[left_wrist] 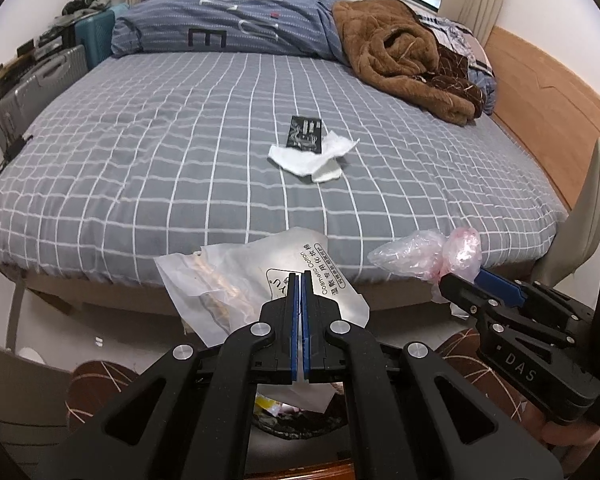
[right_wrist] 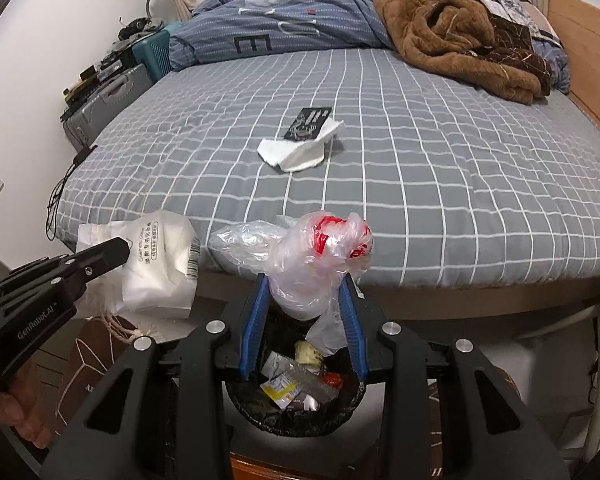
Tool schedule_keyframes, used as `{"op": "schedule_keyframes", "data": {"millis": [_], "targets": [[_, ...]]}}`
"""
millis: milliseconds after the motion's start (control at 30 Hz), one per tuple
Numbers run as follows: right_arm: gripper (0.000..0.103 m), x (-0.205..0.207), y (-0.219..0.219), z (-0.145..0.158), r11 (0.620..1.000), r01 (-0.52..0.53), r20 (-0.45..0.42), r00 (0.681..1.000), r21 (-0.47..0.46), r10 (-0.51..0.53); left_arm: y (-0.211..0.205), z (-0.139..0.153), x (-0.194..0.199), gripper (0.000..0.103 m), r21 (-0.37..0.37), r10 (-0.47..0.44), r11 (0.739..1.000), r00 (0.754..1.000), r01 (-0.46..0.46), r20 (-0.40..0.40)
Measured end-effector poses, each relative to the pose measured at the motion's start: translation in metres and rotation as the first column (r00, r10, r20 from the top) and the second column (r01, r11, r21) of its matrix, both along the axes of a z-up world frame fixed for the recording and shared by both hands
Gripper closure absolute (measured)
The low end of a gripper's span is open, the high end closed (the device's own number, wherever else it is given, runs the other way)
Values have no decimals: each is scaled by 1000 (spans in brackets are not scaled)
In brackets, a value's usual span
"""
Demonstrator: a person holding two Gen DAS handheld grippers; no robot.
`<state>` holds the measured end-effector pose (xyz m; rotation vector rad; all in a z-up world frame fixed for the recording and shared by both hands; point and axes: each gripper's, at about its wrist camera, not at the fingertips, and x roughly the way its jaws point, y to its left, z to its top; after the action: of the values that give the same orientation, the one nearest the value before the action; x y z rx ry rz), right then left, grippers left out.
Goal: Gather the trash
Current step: 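Open the right tool over the bin while the left tool releases the white packaging bag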
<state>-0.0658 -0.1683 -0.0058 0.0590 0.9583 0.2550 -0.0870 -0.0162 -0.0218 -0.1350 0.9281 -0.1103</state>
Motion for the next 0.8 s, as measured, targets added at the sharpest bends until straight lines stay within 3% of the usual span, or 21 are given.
{"op": "schedule_keyframes", "data": {"millis": [800], "targets": [[69,-18,-8,-47,1000,-3,-88,996,-28,0,-8,-48,-23,103,11,-21,1000,997,22,-79]]}}
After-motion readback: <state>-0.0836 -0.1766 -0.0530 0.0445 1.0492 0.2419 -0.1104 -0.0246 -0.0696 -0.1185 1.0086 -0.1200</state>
